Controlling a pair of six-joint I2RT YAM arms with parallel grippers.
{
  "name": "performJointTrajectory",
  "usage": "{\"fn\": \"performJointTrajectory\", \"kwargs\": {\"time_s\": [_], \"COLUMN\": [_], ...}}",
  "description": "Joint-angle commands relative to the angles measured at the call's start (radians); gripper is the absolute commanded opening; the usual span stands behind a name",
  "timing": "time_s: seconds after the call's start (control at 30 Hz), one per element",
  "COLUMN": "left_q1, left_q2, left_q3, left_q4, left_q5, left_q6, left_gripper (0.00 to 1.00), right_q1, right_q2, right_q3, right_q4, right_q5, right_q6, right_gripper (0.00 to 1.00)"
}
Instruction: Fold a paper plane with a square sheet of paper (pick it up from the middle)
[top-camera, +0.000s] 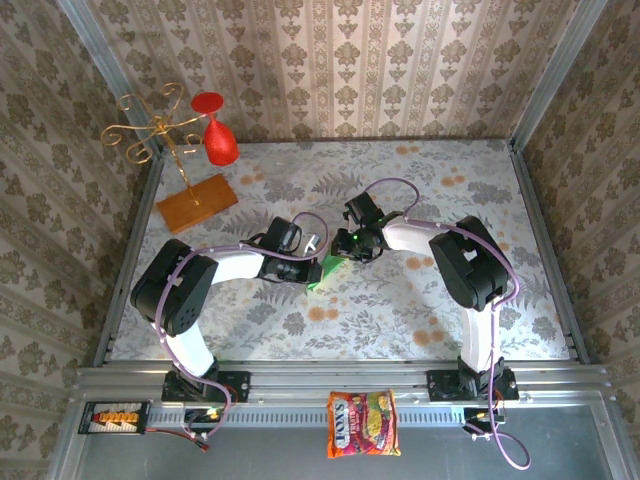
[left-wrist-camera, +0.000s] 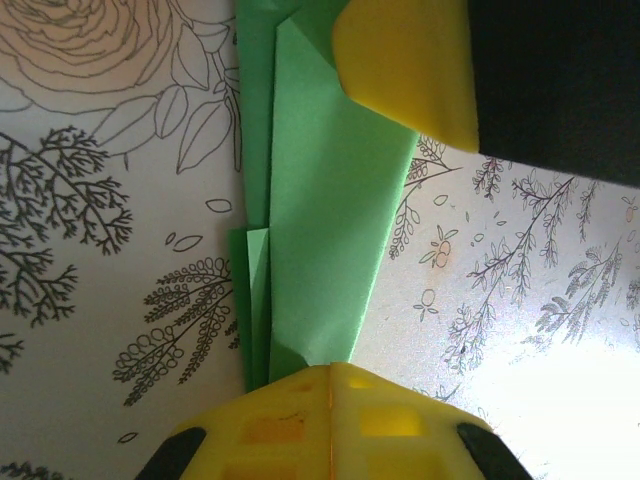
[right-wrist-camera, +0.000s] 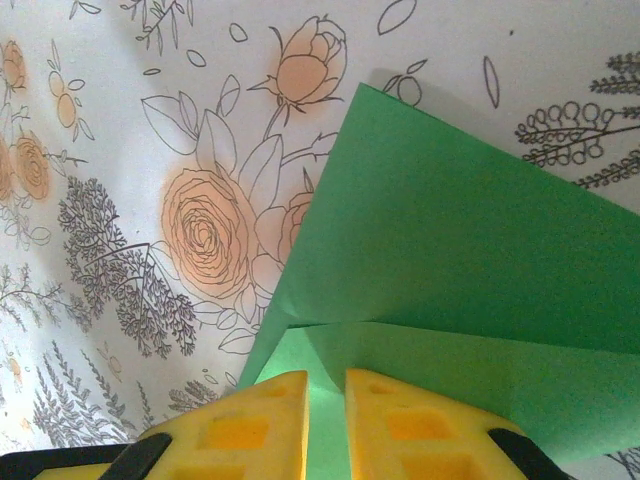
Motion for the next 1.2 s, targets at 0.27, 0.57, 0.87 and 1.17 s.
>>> {"fn": "performJointTrajectory", "kwargs": {"time_s": [0.27, 0.57, 0.87, 1.17], "left_q1": [0.002, 0.004, 0.004, -0.017], "left_q2": [-0.005, -0.036, -0.076, -0.039], "left_q3": [-0.011, 0.067, 0.064, 0.065], "left_q4": [-0.025, -0.009, -0.038, -0.106], "left_q5": [-0.004, -0.027, -0.174, -0.171], "left_q6": [-0.012, -0.027, -0.043, -0.038], "left_gripper": [0.07, 0.13, 0.32, 0.44], "right_q1": [-0.009, -0.009, -0.009, -0.009], "right_q2": [0.055, 0.018, 0.003, -0.012], "right_q3": [0.023, 0.041, 0.037, 0.038], "right_q4": [-0.058, -0.056, -0.041, -0.019], "right_q5": [0.012, -0.026, -0.046, -0.055], "right_q6": [-0.041, -0.037, -0.025, -0.011], "right_gripper": [0.18, 0.18, 0.18, 0.19]}}
